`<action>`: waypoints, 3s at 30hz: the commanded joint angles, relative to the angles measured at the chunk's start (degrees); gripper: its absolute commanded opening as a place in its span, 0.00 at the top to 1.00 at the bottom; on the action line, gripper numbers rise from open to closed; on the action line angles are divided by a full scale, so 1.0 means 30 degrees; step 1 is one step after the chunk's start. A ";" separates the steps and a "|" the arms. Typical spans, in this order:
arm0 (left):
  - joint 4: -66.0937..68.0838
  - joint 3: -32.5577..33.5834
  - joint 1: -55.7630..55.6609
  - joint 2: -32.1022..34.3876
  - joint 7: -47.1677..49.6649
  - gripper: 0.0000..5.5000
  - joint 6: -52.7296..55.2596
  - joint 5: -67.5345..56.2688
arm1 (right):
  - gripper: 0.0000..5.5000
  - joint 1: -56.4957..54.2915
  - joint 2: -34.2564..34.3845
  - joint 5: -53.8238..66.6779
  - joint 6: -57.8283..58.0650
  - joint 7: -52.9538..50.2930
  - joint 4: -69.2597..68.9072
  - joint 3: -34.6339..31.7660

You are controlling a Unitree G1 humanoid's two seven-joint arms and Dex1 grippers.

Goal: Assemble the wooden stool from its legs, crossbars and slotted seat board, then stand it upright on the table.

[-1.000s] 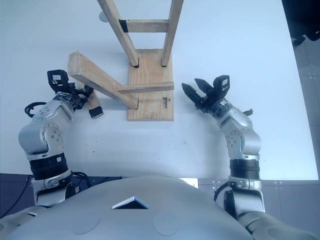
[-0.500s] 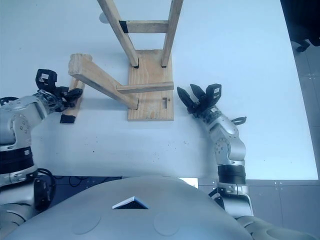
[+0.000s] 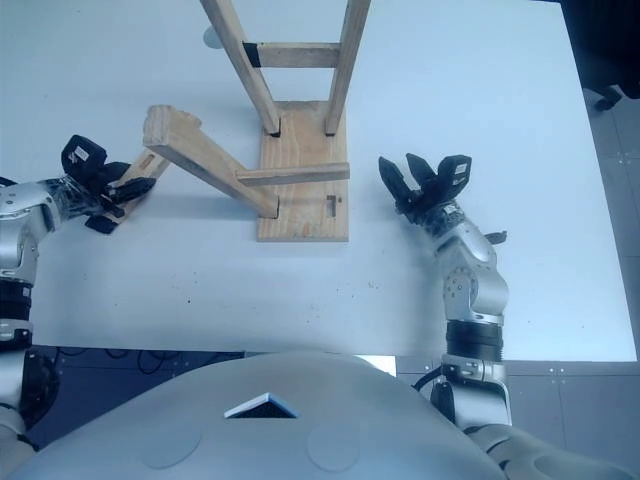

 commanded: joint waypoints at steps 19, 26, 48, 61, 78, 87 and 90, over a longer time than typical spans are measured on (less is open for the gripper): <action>-0.2806 0.6423 -1.1346 -0.2610 -0.3736 0.64 0.4440 -1.1970 | 0.40 -0.7560 -0.3400 0.4999 0.4555 0.3258 -0.0225 -0.3155; -0.5104 0.4505 -1.0443 -0.4932 -0.4000 0.64 0.5207 -1.2342 | 0.40 -1.3854 -0.1994 1.0550 0.8723 0.2350 -0.1918 -0.2873; -0.6434 0.3445 -0.9589 -0.5384 -0.5487 0.64 0.9581 -1.4141 | 0.40 -1.4963 0.0360 1.1830 1.0301 0.1688 -0.1310 0.0277; -0.6494 0.2741 -0.9558 -0.4615 -0.6648 0.64 1.0095 -1.3830 | 0.50 -1.6311 -0.0531 1.0391 1.0927 0.4373 0.0545 0.0716; -0.4665 0.3040 -0.8031 -0.3951 -0.5637 0.48 0.8444 -1.1548 | 0.63 -1.6020 -0.0529 0.9817 0.9825 0.4832 0.1754 -0.0860; -0.6422 0.5958 -0.3458 -0.5044 -0.2739 0.36 0.6661 -1.1805 | 0.63 -1.2297 -0.2460 0.8045 0.8304 0.5475 0.1013 -0.1987; -0.6587 0.7328 -0.2792 -0.5589 -0.1373 0.36 0.6286 -1.2325 | 0.63 -1.1415 -0.3307 0.7539 0.8056 0.6183 0.1021 -0.2032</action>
